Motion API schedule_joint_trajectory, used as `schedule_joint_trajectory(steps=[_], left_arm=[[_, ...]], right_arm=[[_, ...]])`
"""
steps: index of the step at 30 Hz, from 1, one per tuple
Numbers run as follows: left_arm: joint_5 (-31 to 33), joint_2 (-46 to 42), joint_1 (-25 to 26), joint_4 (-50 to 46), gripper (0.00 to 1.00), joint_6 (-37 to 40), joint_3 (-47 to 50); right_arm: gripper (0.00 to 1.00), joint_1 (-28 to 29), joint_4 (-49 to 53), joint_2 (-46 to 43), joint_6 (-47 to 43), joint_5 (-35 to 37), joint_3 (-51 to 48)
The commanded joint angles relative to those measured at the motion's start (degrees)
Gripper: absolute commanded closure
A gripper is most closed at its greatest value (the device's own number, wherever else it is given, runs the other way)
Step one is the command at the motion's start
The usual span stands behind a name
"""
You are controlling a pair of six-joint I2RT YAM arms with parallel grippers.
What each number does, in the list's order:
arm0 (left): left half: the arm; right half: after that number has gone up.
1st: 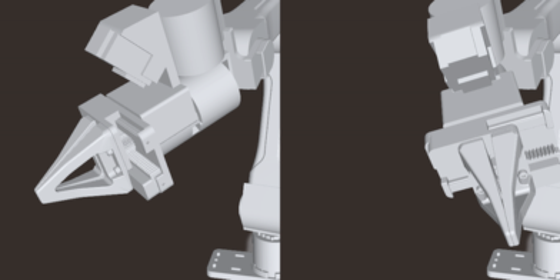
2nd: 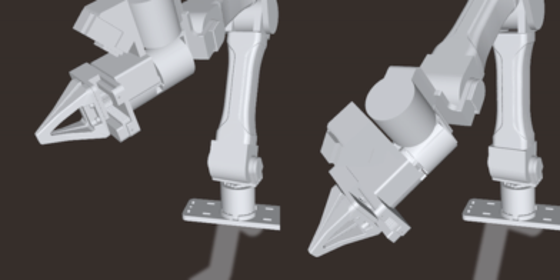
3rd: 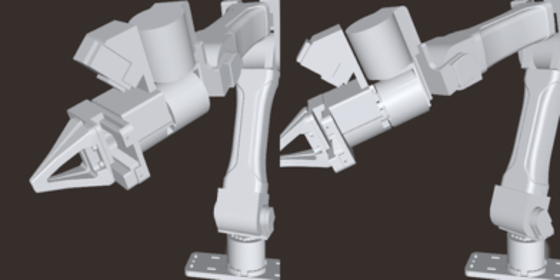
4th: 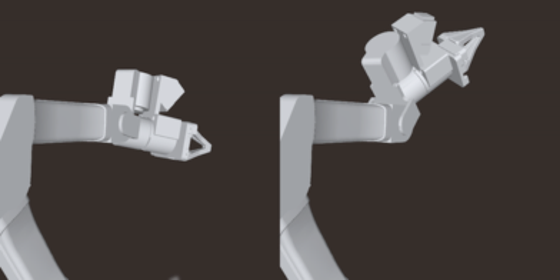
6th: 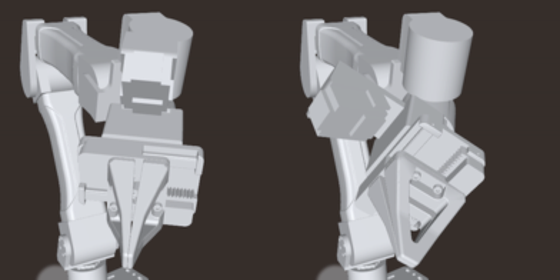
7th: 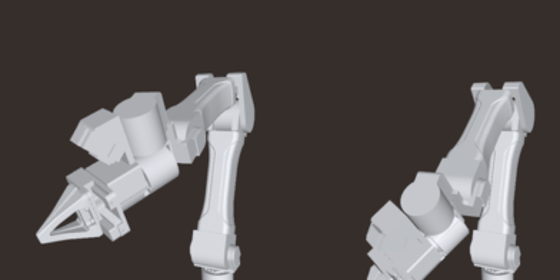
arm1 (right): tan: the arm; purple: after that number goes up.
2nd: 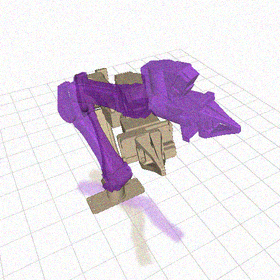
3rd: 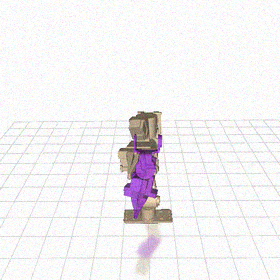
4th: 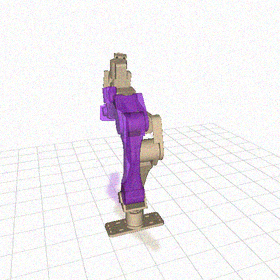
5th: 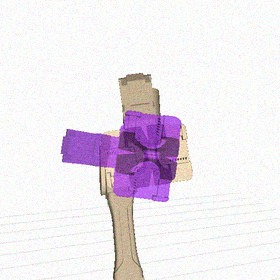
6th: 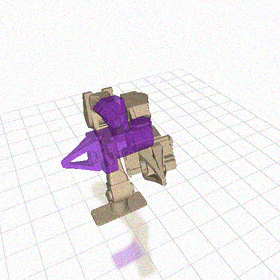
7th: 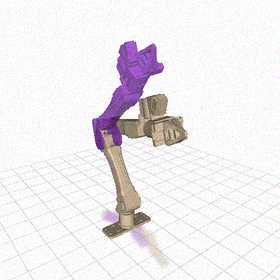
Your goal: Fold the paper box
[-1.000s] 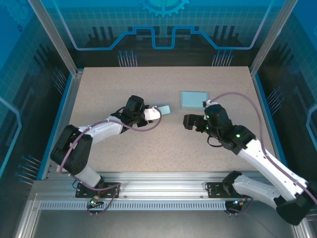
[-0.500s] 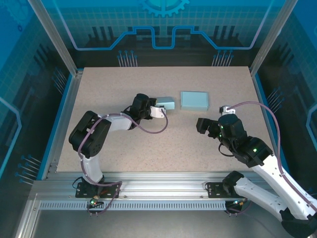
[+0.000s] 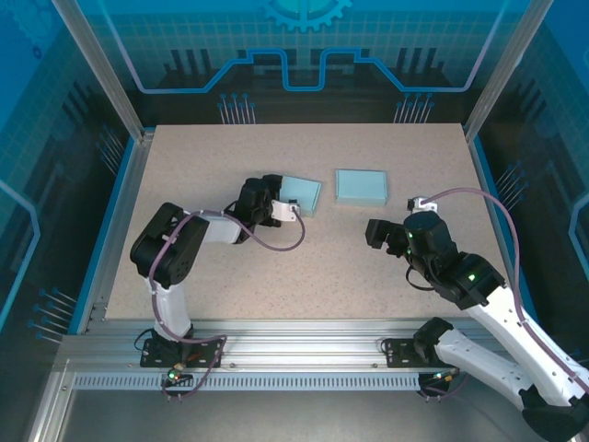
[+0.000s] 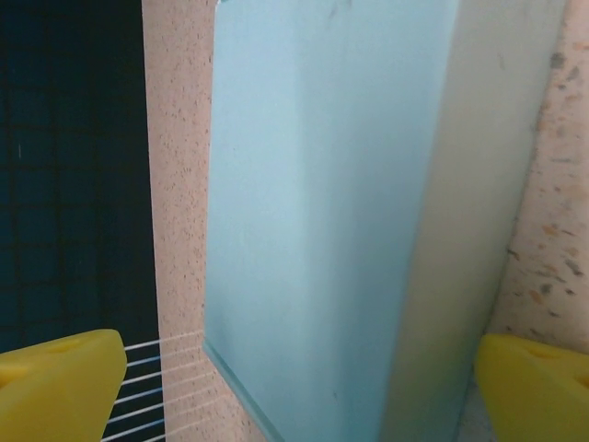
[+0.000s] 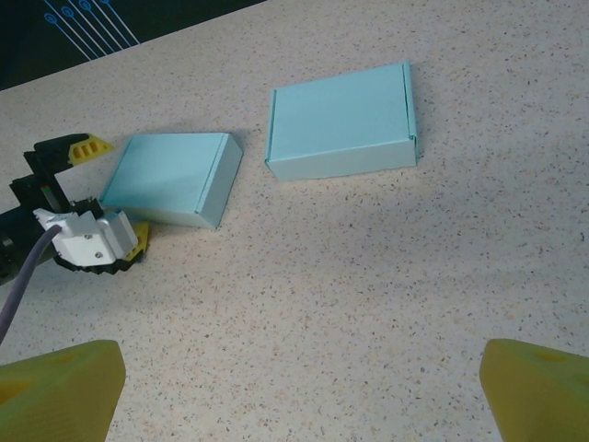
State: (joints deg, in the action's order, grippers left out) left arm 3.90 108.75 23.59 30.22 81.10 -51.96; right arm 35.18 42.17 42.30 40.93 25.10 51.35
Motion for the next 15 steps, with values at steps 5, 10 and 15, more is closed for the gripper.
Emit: schedule_joint_trajectory(steps=[5, 10, 15], left_arm=[[4.81, -15.81, 4.19, -14.98, 0.01, -12.87, 2.95], [8.35, -28.21, 7.2, -23.89, 0.01, -27.87, 2.56], [14.05, -39.81, 6.73, -25.7, 0.01, -44.43, 5.56]], right_arm=[[0.0, -0.86, 0.28, -0.12, -0.97, 1.34, -0.64], [0.0, -1.41, -0.14, 0.37, -3.13, 3.58, -2.23], [0.0, -2.22, -4.74, 0.15, -10.82, 6.44, -5.12]])
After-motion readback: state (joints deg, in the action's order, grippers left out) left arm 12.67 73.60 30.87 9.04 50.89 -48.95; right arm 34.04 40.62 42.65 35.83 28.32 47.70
